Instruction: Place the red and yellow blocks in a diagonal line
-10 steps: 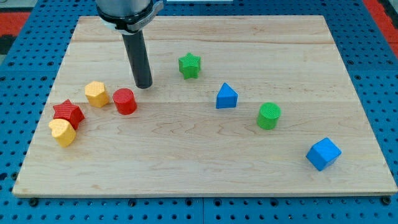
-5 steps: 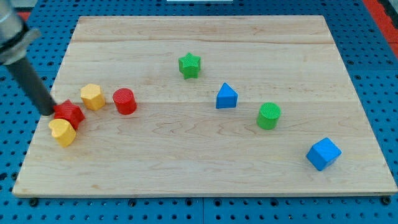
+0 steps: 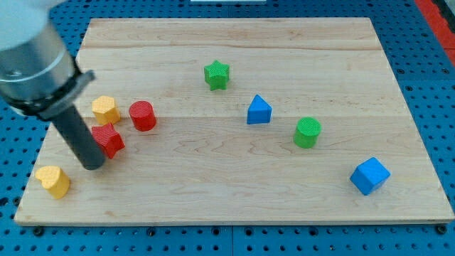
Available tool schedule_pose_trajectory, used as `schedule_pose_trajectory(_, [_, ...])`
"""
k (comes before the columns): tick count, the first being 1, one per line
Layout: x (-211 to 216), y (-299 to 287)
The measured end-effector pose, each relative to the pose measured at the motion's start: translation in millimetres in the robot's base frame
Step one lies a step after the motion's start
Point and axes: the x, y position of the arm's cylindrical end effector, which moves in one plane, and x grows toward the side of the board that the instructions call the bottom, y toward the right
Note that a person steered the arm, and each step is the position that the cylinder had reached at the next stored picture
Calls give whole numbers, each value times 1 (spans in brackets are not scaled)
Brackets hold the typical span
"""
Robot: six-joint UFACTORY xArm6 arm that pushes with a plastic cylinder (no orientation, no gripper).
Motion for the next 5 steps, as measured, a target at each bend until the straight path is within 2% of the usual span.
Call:
schedule_pose_trajectory(1, [-2, 38])
schedule_pose_trajectory(2, [-45, 51])
schedule_pose_trajectory(3, [-69, 53])
schedule_pose_trajectory(5, [-64, 76])
